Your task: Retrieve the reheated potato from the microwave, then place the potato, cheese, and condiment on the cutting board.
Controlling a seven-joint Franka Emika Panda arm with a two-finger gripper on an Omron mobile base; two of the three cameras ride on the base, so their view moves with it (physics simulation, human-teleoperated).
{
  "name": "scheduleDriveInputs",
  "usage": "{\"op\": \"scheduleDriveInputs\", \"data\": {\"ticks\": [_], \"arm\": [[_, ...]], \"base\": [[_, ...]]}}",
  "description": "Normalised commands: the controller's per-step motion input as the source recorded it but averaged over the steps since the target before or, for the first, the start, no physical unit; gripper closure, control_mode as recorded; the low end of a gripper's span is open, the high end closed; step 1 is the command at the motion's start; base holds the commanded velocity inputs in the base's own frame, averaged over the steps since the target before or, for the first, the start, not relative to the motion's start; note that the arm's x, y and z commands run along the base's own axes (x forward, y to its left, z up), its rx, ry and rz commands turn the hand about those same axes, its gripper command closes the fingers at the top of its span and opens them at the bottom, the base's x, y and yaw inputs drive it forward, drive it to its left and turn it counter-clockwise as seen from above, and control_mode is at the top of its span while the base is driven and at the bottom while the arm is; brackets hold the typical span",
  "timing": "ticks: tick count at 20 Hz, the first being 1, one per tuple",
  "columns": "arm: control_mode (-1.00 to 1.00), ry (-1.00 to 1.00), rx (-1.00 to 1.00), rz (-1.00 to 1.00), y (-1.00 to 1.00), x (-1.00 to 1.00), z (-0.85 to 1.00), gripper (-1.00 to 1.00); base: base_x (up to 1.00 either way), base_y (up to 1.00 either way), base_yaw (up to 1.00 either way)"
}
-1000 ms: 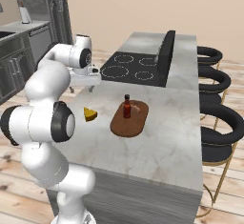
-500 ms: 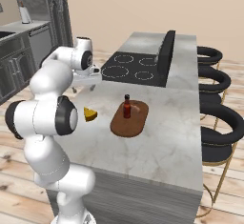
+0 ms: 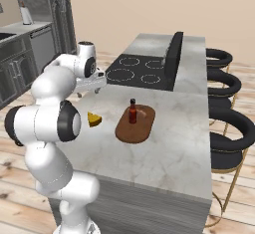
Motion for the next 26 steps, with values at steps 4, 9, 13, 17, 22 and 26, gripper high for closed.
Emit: {"op": "scheduleDriveInputs", "data": {"ticks": [4, 9, 13, 17, 22, 26], "arm": [[-1.00, -0.10, 0.03, 0.00, 0.05, 0.21, -0.13, -1.00], [-1.00, -0.07, 0.04, 0.00, 0.06, 0.21, -0.13, -1.00], [-1.00, 0.00, 0.01, 0.00, 0.07, 0.26, -0.12, -1.00], [-1.00, 0.05, 0.00, 0.00, 0.09, 0.14, -0.09, -1.00], [-1.00, 0.22, 0.00, 0.00, 0.13, 0.17, -0.14, -1.00], [-1.00, 0.17, 0.00, 0.00, 0.10, 0.16, -0.28, -1.00]], "base": [[0.00, 0.00, 0.00], [0.00, 0.00, 0.00], [0.00, 0.00, 0.00], [0.00, 0.00, 0.00], [0.00, 0.00, 0.00], [0.00, 0.00, 0.00]]}}
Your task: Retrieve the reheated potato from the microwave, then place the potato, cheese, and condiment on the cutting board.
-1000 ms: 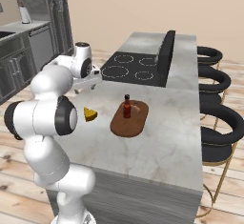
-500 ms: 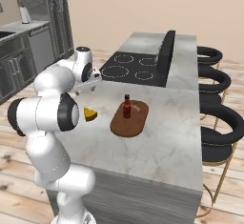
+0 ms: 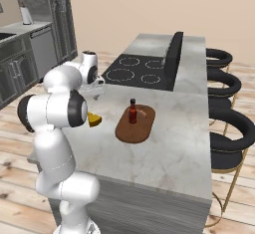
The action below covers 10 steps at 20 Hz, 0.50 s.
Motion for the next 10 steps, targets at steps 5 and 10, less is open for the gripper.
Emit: {"op": "scheduleDriveInputs", "data": {"ticks": [5, 10], "arm": [[-1.00, 0.03, 0.00, 0.05, 0.04, 0.15, -0.31, -1.00], [-1.00, -0.05, 0.00, 0.05, 0.01, 0.11, -0.23, -1.00]], "base": [[0.00, 0.00, 0.00], [0.00, 0.00, 0.00]]}}
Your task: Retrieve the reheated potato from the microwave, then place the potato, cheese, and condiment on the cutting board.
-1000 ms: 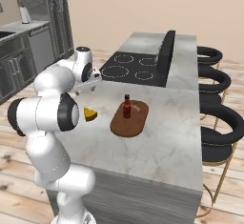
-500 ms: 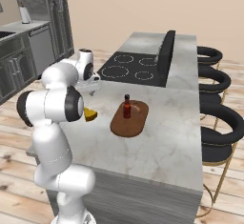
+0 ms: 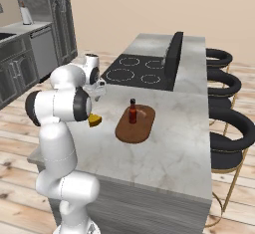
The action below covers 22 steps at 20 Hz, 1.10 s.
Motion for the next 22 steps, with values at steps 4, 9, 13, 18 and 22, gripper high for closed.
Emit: {"op": "scheduleDriveInputs", "data": {"ticks": [4, 9, 13, 18, 22], "arm": [[-1.00, -0.07, 0.00, 0.03, 0.00, 0.09, -0.23, -1.00], [-1.00, -0.02, 0.00, 0.00, 0.00, 0.05, -0.26, -1.00], [-1.00, -0.06, 0.00, 0.00, 0.00, 0.02, -0.30, -1.00], [-1.00, -0.08, 0.00, 0.00, 0.02, 0.00, -0.22, -1.00], [-1.00, -0.09, -0.02, 0.00, 0.01, 0.05, -0.22, -1.00]], "base": [[0.00, 0.00, 0.00], [0.00, 0.00, 0.00], [0.00, 0.00, 0.00], [0.00, 0.00, 0.00], [0.00, 0.00, 0.00]]}}
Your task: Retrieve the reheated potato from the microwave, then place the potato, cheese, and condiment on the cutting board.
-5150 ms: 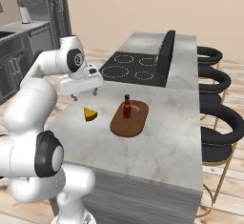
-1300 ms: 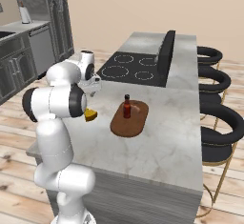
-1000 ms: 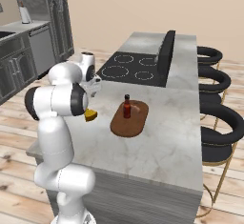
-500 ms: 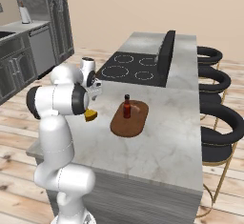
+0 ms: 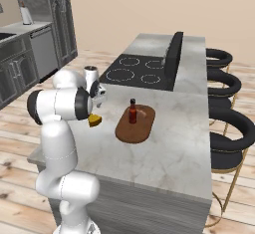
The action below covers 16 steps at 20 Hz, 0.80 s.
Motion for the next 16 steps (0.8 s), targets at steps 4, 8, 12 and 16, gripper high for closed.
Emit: {"op": "scheduleDriveInputs", "data": {"ticks": [4, 8, 12, 16], "arm": [[-1.00, -0.09, -0.03, 0.00, 0.01, 0.01, -0.19, -1.00], [-1.00, -0.05, -0.03, 0.00, 0.00, 0.03, -0.16, -1.00], [-1.00, 0.00, -0.01, 0.00, 0.04, 0.02, -0.12, -1.00], [-1.00, 0.00, 0.00, 0.00, 0.00, 0.03, -0.09, -1.00]], "base": [[0.00, 0.00, 0.00], [0.00, 0.00, 0.00], [0.00, 0.00, 0.00], [0.00, 0.00, 0.00]]}}
